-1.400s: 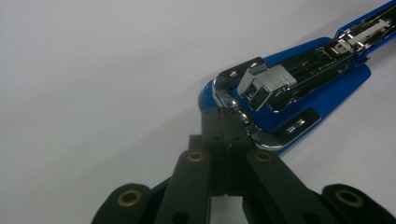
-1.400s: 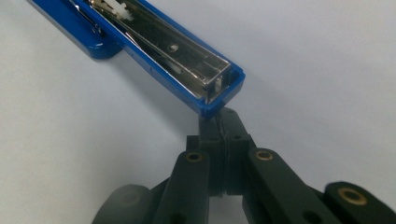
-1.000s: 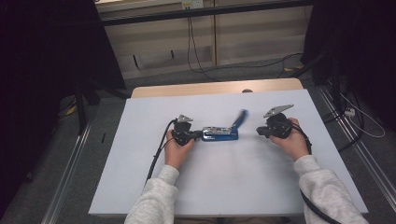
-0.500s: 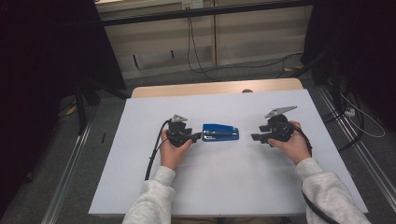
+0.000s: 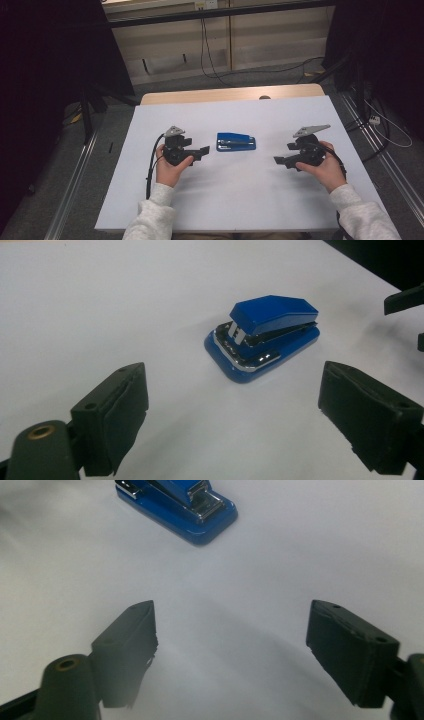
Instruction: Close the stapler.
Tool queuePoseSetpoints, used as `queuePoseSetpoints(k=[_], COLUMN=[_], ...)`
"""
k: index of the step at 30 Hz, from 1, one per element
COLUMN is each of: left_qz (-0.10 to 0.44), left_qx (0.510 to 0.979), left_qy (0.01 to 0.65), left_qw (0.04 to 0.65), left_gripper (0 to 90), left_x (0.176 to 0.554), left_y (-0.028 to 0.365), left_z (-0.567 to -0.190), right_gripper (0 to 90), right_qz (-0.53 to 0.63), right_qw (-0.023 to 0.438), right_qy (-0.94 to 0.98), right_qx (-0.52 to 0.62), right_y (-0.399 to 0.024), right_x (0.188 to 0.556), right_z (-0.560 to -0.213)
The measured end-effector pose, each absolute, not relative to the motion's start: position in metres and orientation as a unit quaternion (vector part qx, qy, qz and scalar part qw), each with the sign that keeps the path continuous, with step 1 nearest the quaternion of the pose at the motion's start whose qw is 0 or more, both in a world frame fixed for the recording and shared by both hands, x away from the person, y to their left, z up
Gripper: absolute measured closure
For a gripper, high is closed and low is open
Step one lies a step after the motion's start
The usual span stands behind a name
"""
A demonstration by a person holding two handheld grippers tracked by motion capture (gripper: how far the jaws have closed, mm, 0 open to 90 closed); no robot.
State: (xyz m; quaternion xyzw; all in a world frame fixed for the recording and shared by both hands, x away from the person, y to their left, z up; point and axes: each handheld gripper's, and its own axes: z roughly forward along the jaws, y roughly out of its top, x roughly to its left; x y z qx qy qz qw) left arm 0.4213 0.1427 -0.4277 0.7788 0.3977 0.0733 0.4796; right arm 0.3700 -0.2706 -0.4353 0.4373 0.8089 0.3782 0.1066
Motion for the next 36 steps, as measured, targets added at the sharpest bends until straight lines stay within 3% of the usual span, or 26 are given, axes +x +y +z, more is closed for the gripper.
queuePoseSetpoints(k=[36], left_qz=[0.114], left_qx=[0.770], left_qy=[0.403], left_qw=[0.481], left_gripper=[9.2], left_x=[0.349], left_y=[0.225], left_z=[-0.428], right_gripper=[13.9], right_qz=[0.384], right_qw=[0.111], right_qy=[0.814], right_qx=[0.421], right_y=[-0.291], right_x=[0.311], right_z=[-0.428])
